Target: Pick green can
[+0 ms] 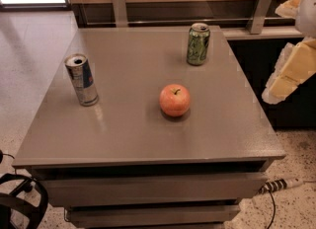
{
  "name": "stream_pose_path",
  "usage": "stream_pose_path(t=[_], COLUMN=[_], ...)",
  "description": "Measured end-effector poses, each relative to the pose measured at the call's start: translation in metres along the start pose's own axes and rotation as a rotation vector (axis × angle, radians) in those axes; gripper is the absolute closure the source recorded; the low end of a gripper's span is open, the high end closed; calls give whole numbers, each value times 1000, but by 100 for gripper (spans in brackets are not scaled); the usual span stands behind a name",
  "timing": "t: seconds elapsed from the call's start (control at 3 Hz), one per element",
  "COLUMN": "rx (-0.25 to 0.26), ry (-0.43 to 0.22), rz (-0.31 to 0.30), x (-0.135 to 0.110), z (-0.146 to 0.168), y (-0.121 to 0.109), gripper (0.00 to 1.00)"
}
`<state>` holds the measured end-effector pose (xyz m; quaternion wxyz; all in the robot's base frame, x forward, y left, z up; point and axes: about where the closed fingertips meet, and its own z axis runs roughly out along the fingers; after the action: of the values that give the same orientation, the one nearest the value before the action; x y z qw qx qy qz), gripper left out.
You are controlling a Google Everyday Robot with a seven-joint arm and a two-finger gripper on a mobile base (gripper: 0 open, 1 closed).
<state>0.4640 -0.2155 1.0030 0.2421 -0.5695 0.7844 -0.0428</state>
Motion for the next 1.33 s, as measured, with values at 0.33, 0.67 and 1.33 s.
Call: stream_pose_path(t=[0.33, 0.67, 1.33], rx=[44, 98, 114], ry=[-158, -371, -501], rz=[97, 199, 291], x=[-2, -6, -16], z=[17, 49, 96], y=[-30, -71, -107], gripper=[0, 0, 0])
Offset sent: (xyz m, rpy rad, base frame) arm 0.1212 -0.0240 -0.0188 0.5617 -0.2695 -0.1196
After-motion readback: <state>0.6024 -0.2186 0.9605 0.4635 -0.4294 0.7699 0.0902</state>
